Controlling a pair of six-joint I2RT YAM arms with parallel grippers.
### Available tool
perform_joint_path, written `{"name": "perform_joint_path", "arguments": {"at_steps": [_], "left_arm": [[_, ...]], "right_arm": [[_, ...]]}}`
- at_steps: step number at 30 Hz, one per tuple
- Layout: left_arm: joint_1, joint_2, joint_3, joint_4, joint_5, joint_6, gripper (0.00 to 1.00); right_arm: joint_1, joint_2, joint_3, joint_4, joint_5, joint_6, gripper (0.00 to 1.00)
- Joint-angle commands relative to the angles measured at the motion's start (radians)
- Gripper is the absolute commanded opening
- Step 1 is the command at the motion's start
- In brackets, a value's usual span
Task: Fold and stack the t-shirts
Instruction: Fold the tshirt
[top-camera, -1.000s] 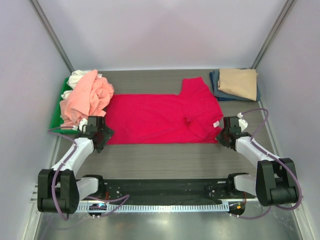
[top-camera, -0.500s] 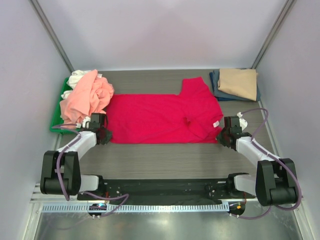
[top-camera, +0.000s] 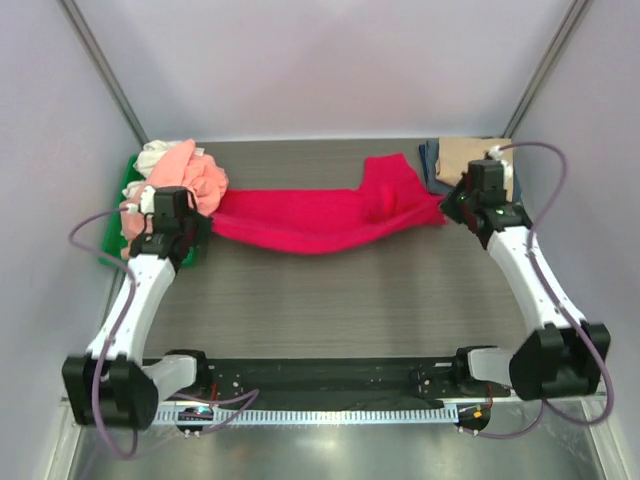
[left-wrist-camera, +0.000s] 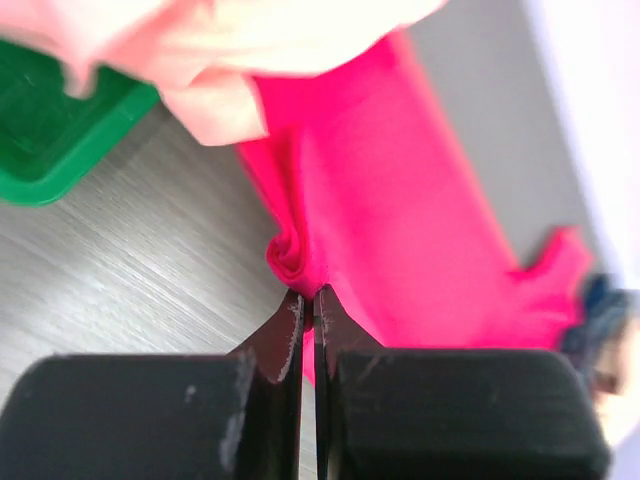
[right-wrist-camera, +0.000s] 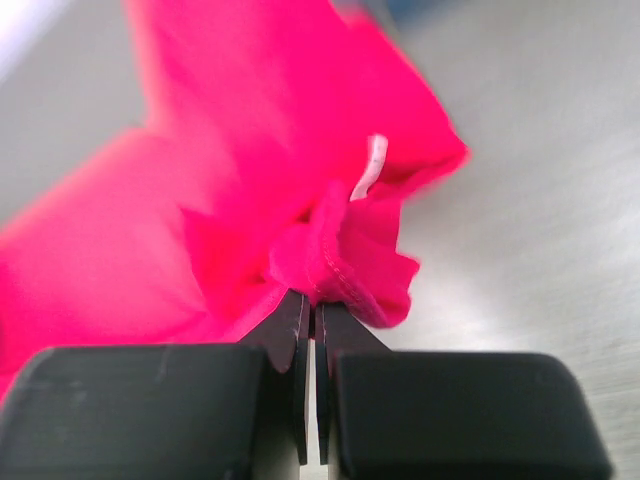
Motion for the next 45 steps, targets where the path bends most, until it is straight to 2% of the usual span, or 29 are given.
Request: {"name": "perform_joint_path", "arguments": {"at_steps": [1,3,4,5,7,10,16,22,24,25,27,28,30,31,34,38,40,42,43,44,45], "left_arm": [[0.005,-0.191,0.013,-0.167,-0.128,0.036,0.0],[0.006,-0.243,-0.069,-0.189,-0.114,0.038,0.0],[0.006,-0.281,-0.164,-0.183,-0.087,0.026,0.0],[0.008,-0.281,-0.165,-0.177,-0.076,0.016,0.0],[0.006,-0.333,-0.287,-0.178,-0.062,0.005,0.0],[0.006,-0.396,-0.376,-0.203,-0.062,0.013,0.0],[-0.009,-0.484,-0.421,-0.278,-0.059,-0.036,0.0],[-0.009,-0.484,-0.418,-0.312,-0.06,-0.068,0.01],[-0.009,-0.498,-0.422,-0.321,-0.059,-0.088,0.01],[-0.008,-0.504,-0.422,-0.327,-0.053,-0.097,0.02],[-0.009,-0.528,-0.424,-0.335,-0.018,-0.12,0.07],[-0.009,-0.537,-0.421,-0.341,-0.002,-0.126,0.18],[-0.009,-0.574,-0.392,-0.359,0.044,-0.125,0.42],[-0.009,-0.588,-0.38,-0.384,0.048,-0.122,0.64],[-0.009,-0.623,-0.274,-0.442,0.042,-0.062,0.83],[-0.009,-0.599,-0.101,-0.502,0.024,0.129,0.86],[-0.009,-0.564,-0.033,-0.539,-0.004,0.264,0.86],[-0.009,-0.544,0.027,-0.542,-0.013,0.343,0.86],[-0.009,-0.535,0.03,-0.519,-0.011,0.417,0.87],[-0.009,-0.528,0.029,-0.508,-0.008,0.418,0.9],[-0.009,-0.525,0.024,-0.472,0.008,0.43,0.91]], "right_arm": [[-0.013,-0.14,0.06,-0.129,0.082,-0.044,0.01],[-0.015,-0.19,-0.032,-0.136,0.072,-0.024,0.01],[-0.015,-0.206,-0.139,-0.129,0.058,-0.001,0.01],[-0.015,-0.218,-0.191,-0.129,0.05,0.009,0.01],[-0.013,-0.244,-0.317,-0.117,0.039,0.022,0.01],[-0.013,-0.276,-0.408,-0.113,0.023,0.037,0.01],[-0.016,-0.284,-0.417,-0.138,-0.03,0.12,0.01],[-0.016,-0.376,-0.474,-0.16,-0.048,0.195,0.01],[-0.016,-0.422,-0.485,-0.191,-0.054,0.215,0.08],[-0.015,-0.436,-0.5,-0.194,-0.069,0.223,0.23],[-0.015,-0.482,-0.511,-0.224,-0.114,0.249,0.38],[-0.015,-0.496,-0.511,-0.235,-0.126,0.253,0.51],[-0.015,-0.522,-0.493,-0.29,-0.126,0.246,0.58],[-0.015,-0.545,-0.464,-0.303,-0.125,0.24,0.64],[-0.015,-0.536,-0.355,-0.317,-0.097,0.203,0.69],[-0.012,-0.416,-0.19,-0.252,-0.086,0.114,0.69],[0.003,-0.349,-0.112,-0.156,-0.122,0.051,0.69],[0.046,-0.183,-0.034,-0.107,-0.116,0.004,0.7],[0.062,-0.11,0.059,-0.097,-0.1,-0.044,0.7],[0.074,-0.044,0.111,-0.097,-0.087,-0.07,0.71],[0.097,0.101,0.221,-0.1,-0.086,-0.093,0.7]]}}
